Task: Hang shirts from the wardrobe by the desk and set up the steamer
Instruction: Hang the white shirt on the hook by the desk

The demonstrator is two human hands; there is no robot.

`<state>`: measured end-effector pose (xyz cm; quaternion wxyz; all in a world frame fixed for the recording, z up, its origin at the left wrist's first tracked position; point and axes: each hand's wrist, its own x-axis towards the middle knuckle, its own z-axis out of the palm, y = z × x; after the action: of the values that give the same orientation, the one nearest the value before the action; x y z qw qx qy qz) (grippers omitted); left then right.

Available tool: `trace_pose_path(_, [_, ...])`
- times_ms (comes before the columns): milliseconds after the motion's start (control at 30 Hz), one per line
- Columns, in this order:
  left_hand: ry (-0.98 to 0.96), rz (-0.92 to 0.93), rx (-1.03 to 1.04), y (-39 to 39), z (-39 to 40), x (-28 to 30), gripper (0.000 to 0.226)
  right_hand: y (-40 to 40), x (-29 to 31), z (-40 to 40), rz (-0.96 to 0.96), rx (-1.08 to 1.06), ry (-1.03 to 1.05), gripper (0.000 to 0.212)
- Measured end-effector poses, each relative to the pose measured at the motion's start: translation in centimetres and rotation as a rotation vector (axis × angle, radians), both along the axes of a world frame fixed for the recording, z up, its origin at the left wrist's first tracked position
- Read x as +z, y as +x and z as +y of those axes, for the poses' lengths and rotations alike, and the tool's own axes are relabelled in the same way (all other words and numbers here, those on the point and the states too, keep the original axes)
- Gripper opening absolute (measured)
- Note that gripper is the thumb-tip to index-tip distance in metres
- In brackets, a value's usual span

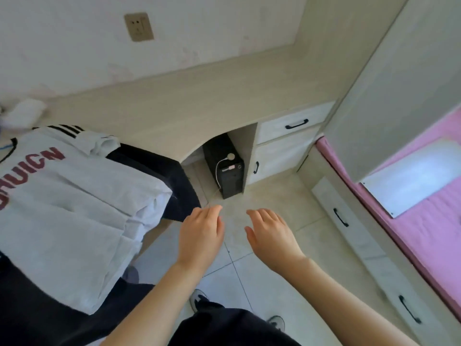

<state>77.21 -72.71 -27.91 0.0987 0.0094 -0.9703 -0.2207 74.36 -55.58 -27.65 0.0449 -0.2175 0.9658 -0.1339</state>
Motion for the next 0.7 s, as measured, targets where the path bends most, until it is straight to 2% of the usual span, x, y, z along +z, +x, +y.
trace_pose_path(433, [-0.03,-0.049,-0.37,4.2,25.1,-3.5,0.021,11.2,-1.1,25.1,0.022,-0.454,0.05,0.031])
trace_pose_path(600, [-0.112,-0.062,-0.526,4.5,31.9,-3.6,0.039,14.2,-1.1,31.4,-0.005,-0.621,0.036,0.029])
trace_pose_path(700, [-0.163,-0.078,-0.582,3.9,34.8,-3.7,0.042,15.0,-1.5,34.3,-0.002,-0.701,0.023,0.029])
